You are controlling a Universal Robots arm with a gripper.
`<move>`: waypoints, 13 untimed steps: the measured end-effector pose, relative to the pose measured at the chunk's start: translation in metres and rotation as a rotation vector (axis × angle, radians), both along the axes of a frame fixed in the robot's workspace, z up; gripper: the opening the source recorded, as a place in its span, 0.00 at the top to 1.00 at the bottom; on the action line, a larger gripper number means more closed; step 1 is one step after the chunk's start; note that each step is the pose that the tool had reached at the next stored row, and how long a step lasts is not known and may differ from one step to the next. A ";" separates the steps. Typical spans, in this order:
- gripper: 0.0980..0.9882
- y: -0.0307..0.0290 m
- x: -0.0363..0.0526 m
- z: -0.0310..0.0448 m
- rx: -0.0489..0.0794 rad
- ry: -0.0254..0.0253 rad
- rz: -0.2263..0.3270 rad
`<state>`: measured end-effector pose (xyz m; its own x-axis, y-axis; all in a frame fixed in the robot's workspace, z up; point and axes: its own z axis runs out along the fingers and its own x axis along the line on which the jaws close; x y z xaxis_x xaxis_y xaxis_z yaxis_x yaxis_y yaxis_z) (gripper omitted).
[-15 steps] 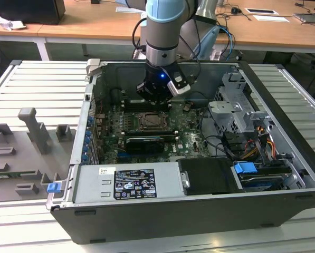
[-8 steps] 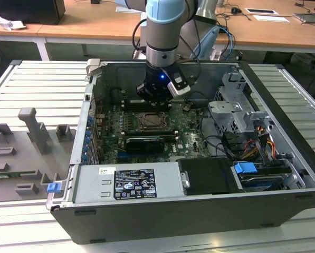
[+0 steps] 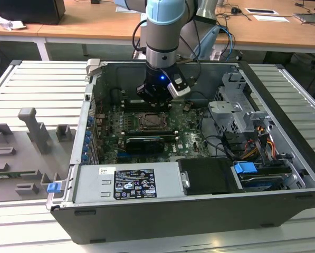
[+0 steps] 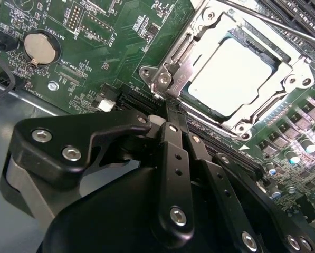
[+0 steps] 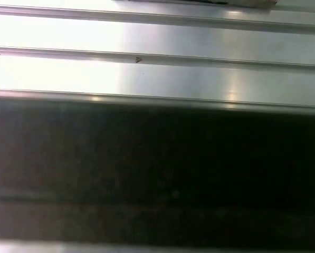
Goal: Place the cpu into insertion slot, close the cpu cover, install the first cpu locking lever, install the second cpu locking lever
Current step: 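Install the first cpu locking lever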
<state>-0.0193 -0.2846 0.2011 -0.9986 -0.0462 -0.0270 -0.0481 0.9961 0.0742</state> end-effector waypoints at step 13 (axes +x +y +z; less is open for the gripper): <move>0.99 -0.0034 0.0000 0.0141 0.000 0.0000 0.000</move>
